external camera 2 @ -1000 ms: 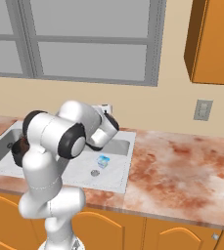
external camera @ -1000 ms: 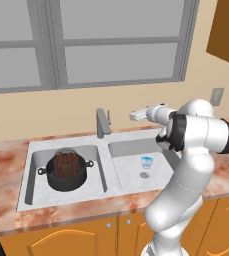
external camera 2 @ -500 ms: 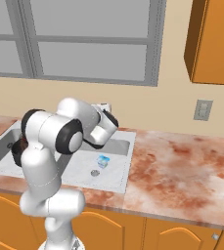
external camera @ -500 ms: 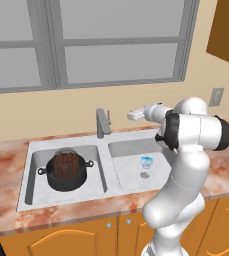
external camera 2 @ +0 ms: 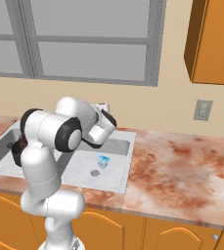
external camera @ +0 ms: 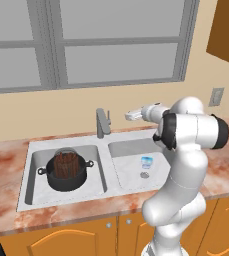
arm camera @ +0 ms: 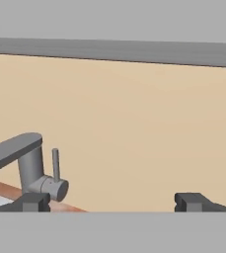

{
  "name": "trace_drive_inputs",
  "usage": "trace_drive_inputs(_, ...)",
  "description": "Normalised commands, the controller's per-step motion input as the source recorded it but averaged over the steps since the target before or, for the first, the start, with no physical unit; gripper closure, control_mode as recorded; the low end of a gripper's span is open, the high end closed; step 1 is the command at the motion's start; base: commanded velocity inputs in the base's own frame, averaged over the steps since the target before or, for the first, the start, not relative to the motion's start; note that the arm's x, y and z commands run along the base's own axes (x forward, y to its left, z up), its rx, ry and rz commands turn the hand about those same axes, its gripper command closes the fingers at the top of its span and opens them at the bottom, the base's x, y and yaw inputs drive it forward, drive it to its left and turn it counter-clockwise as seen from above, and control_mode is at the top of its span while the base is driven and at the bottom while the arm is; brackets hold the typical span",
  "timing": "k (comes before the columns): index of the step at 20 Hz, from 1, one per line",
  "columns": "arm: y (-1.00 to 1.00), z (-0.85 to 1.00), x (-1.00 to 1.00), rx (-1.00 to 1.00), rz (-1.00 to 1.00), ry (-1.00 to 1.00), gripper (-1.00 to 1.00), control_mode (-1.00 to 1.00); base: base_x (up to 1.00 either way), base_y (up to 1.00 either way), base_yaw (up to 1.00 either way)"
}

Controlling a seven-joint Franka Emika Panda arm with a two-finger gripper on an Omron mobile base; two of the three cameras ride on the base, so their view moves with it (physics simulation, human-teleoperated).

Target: Pick the jar and pot and place them in the sink. Then turn on the water.

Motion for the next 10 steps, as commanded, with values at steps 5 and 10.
trace_drive_inputs(5, 0.08, -0.16, 0.04, 0.00, 0.00, 0.00, -1.00, -1.00, 0.00, 0.00, 0.00)
trace_drive_inputs(10, 0.20, -0.09, 0.00, 0.00, 0.00, 0.00, -1.00, -1.00, 0.00, 0.00, 0.00)
